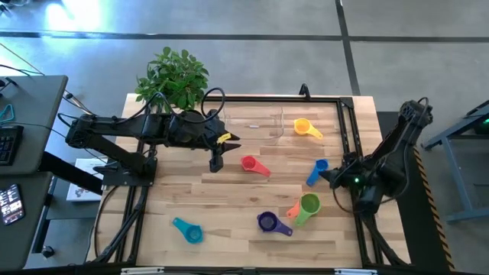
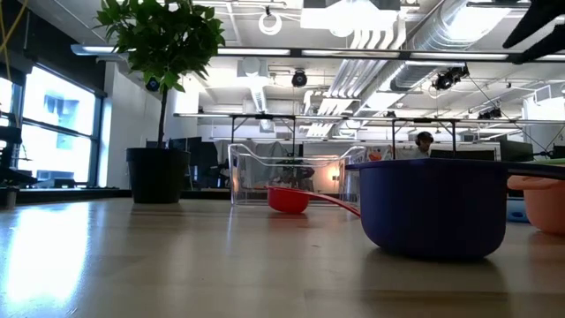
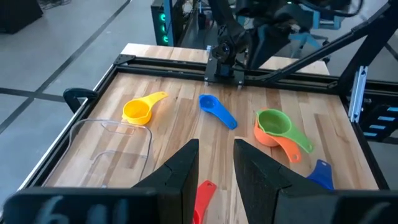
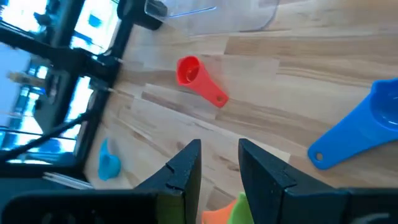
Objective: Nest measuring cups in basket
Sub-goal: Stack the green measuring cup on top of the orange measuring cup
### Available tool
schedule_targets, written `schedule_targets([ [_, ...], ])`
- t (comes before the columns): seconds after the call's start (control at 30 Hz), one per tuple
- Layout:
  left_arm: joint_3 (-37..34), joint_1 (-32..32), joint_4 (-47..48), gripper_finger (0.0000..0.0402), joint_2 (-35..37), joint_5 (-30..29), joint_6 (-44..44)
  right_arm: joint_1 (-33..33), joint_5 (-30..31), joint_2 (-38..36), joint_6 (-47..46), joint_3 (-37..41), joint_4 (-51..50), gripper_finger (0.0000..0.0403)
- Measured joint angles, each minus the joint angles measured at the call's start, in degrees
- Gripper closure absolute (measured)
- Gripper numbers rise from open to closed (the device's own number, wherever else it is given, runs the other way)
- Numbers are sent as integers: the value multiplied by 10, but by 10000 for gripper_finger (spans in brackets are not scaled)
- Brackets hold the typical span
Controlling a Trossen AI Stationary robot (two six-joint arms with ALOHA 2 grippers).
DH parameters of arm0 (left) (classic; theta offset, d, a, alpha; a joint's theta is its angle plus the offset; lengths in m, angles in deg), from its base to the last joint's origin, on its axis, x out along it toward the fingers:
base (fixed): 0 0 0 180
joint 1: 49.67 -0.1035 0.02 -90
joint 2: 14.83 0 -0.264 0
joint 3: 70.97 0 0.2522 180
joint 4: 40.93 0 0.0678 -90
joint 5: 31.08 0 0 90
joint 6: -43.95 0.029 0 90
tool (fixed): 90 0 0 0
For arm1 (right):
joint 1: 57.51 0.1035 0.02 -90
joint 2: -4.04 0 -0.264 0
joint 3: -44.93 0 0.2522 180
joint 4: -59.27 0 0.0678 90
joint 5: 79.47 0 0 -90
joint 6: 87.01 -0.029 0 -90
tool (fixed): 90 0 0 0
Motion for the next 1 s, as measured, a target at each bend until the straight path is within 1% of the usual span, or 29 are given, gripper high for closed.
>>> schedule_targets([
  [0.13, 0, 0, 0, 312, 0, 0, -13, 2, -7, -67, 6, 55, 35, 304],
  [0.23, 0, 0, 0, 312, 0, 0, -15, 14, 11, -106, 11, 93, 80, 304],
  [0.33, 0, 0, 0, 312, 0, 0, -15, 30, 47, -130, 27, 129, 147, 304],
  [0.43, 0, 0, 0, 312, 0, 0, -15, 45, 55, -134, 47, 158, 229, 304],
  [0.57, 0, 0, 0, 312, 0, 0, -15, 59, 38, -117, 78, 182, 335, 304],
  [0.63, 0, 0, 0, 312, 0, 0, -15, 63, 10, -103, 80, 189, 374, 304],
  [0.73, 0, 0, 0, 312, 0, 0, -15, 64, -44, -73, 59, 191, 402, 304],
  [0.83, 0, 0, 0, 312, 0, -1, -15, 64, -85, -37, 34, 191, 426, 304],
  [0.9, 0, 0, 0, 312, 0, -1, -15, 64, -105, -12, 13, 191, 445, 304],
  [1.0, 0, 0, -2, 312, 0, -3, -15, 64, -116, 24, -13, 191, 474, 304],
])
